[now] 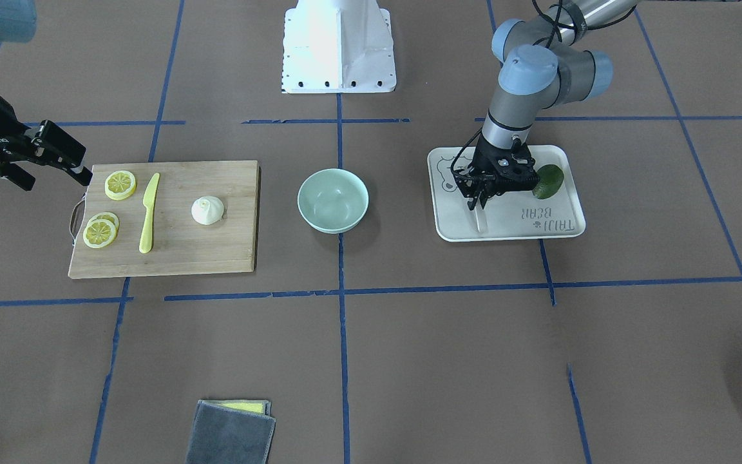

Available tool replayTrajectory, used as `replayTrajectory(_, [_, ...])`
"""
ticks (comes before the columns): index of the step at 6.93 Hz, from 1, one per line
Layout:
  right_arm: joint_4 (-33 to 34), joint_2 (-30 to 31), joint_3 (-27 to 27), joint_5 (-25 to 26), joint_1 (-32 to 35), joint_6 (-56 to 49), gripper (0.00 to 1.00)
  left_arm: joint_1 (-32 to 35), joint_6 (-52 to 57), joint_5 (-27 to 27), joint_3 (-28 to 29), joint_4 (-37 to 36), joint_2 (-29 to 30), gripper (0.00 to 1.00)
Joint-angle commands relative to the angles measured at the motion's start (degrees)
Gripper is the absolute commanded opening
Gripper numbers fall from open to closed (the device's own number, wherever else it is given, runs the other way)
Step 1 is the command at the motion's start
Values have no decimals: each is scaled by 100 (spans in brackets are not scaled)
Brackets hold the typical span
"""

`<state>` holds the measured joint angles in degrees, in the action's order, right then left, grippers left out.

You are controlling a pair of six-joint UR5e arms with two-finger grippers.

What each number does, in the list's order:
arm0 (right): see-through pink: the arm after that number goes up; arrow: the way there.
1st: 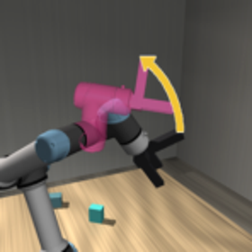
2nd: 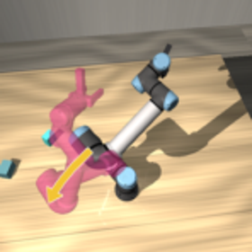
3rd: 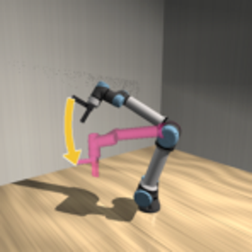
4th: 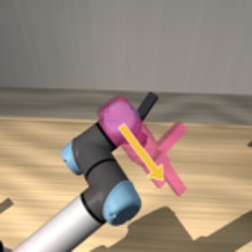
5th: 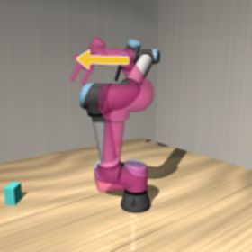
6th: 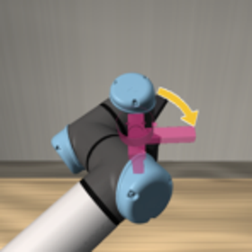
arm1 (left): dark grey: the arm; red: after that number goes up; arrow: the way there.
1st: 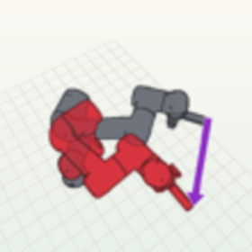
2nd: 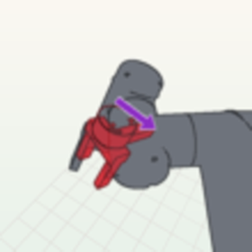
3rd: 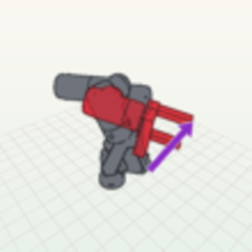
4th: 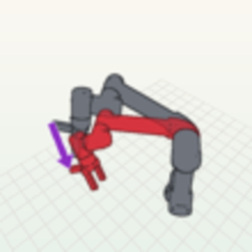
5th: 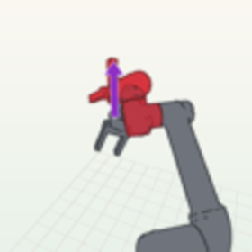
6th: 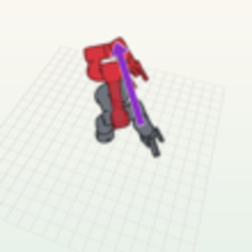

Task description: Put spoon and bun in bowl

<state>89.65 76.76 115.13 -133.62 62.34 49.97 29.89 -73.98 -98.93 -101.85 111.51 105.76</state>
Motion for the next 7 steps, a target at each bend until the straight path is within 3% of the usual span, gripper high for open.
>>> replayTrajectory(1, [0,-160,-25,99,-203,179,100,17,16,-21,-508,-522,24,0])
replayTrajectory(3, [-8,-441,-78,720,-834,670,100,270,-10,-74,-784,-1094,731,0])
replayTrajectory(4, [-17,-512,-87,1054,-1107,864,100,280,-307,-83,-766,-1035,910,0])
replayTrajectory(6, [-26,-784,-357,1644,-1538,909,100,254,-1316,-74,-461,-476,1419,0])
replayTrajectory(7, [-418,-829,-647,1934,-1766,1179,100,245,-1973,-48,-50,6,1717,0])
